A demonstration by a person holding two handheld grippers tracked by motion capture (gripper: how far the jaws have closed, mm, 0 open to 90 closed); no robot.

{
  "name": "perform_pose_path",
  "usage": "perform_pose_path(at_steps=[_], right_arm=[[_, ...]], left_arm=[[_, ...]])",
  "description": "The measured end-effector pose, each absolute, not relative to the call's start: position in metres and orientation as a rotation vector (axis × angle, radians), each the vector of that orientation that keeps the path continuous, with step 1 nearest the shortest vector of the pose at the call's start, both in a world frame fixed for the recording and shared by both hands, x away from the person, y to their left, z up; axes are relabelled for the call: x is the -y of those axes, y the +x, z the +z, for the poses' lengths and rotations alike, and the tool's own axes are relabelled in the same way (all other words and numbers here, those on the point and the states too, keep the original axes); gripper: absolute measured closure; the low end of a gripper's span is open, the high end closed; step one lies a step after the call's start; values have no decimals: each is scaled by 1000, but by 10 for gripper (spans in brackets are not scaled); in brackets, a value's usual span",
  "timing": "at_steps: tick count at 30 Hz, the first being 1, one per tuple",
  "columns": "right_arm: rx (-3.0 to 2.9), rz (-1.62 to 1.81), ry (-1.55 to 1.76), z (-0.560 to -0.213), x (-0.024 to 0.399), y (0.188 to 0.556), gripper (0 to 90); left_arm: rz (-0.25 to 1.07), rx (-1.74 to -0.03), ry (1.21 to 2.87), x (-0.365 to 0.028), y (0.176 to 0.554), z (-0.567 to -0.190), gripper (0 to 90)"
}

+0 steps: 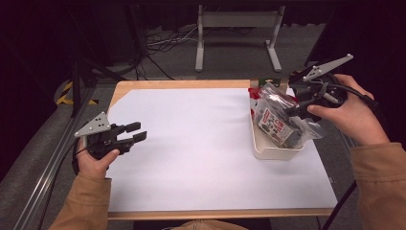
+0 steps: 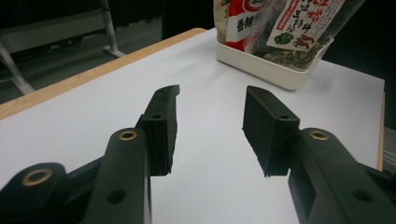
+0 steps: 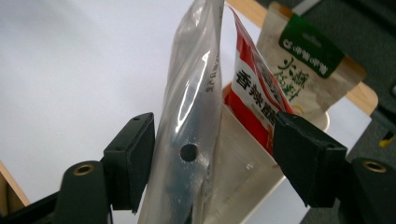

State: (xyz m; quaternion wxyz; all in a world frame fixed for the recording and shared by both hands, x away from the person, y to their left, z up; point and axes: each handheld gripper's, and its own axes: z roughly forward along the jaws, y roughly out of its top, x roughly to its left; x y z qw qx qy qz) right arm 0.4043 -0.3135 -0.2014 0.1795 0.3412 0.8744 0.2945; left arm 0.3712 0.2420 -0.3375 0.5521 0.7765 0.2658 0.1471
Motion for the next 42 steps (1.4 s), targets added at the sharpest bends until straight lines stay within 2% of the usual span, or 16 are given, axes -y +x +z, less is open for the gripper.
perform_pose_path(at_steps=[15, 22, 34, 42], right_arm=[[-2274, 1136, 805, -187, 308, 352, 273], [-2191, 1322, 773, -207, 306, 331, 273], [-2069, 1387, 799, -250, 304, 317, 277], [-2019, 1399, 712, -250, 293, 296, 279]], left_arm=[[336, -628, 1829, -243, 366, -339, 542], [331, -617, 1831, -243, 357, -341, 539], [332, -632, 1828, -251, 349, -341, 534], [339, -652, 1824, -257, 345, -343, 525]])
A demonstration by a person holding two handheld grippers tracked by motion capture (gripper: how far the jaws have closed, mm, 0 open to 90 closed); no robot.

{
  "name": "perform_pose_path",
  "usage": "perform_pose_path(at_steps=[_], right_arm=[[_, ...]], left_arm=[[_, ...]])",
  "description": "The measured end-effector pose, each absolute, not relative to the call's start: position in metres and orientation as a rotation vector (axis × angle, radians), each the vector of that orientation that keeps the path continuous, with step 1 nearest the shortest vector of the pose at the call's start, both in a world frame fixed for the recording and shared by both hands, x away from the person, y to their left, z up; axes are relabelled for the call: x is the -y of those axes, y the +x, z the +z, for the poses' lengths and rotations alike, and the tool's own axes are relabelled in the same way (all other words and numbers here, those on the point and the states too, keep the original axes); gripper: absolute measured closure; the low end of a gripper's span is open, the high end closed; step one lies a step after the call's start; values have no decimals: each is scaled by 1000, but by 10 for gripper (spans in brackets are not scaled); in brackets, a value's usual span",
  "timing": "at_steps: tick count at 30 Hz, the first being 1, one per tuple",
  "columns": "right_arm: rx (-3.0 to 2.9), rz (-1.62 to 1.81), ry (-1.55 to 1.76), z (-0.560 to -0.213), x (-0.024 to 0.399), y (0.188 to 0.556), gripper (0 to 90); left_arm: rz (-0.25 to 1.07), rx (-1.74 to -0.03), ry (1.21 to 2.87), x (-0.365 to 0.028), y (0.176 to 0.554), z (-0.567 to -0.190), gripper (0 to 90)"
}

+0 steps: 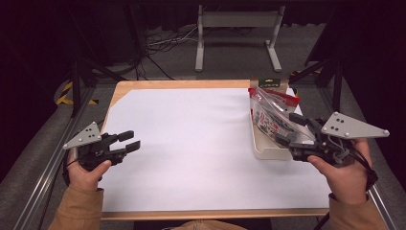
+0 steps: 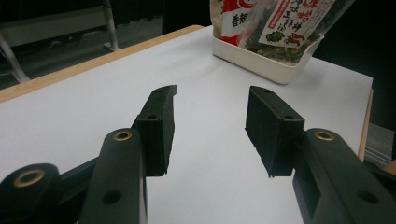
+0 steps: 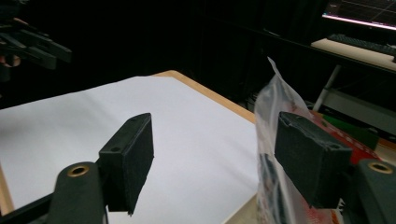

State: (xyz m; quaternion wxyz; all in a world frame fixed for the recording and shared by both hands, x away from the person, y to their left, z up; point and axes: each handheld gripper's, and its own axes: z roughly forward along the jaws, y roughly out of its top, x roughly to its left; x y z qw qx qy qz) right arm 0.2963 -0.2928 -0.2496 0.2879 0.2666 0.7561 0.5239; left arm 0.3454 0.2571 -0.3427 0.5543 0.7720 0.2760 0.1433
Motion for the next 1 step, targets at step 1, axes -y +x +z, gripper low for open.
perform_pose_path(at_steps=[1], right_arm=[[-2021, 1399, 709, -250, 292, 295, 278]], left_arm=[[339, -652, 1824, -257, 345, -343, 524]])
